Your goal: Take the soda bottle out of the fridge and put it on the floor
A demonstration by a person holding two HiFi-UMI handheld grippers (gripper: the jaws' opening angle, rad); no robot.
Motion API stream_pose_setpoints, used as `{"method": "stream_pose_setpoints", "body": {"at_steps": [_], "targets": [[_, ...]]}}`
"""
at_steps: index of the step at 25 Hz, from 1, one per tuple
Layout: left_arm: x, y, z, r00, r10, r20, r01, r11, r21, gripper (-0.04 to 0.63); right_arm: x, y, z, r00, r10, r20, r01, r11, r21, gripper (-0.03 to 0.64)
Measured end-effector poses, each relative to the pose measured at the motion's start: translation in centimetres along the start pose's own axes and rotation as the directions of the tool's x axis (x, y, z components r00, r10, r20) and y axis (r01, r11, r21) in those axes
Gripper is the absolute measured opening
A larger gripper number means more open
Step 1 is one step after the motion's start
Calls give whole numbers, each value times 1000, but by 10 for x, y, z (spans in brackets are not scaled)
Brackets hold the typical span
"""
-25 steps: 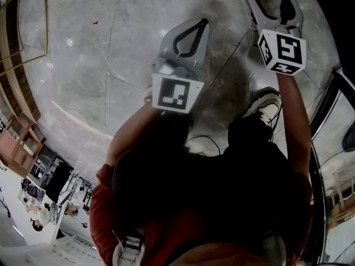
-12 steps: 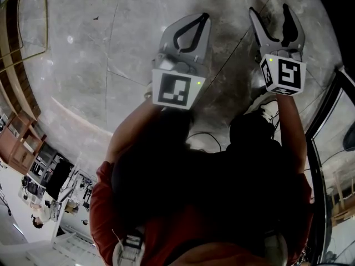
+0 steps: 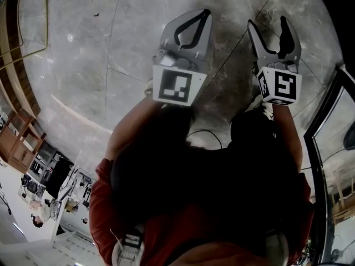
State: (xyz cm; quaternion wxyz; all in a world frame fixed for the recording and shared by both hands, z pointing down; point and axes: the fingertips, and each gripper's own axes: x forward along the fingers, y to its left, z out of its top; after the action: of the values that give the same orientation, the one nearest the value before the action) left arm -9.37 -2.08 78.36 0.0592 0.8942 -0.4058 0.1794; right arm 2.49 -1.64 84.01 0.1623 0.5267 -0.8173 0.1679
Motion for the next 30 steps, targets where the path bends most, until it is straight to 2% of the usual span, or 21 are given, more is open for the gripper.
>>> {"method": "stream_pose_setpoints", "body": {"at_steps": [18,23,26,30], "targets": [[-1,-1,-1,1000,6,-1,-6,1000,-10,0,1,1,4,1000,14,1,-14,1000,-15,341],[-1,-1,-2,1000,3,-5,-3,1000,-3,0,1,3,5,1000,20,-1,-20,999,-27,272],[0,-1,-2,1000,2,-4,-2,1000,-5,0,1,10,8,998,65,18,-65,998,-22,255],[2,-1,-2,1000,4,-2,-4,1000,-14,0,2,14,10,994,108,32,-107,994,-11,167]]}}
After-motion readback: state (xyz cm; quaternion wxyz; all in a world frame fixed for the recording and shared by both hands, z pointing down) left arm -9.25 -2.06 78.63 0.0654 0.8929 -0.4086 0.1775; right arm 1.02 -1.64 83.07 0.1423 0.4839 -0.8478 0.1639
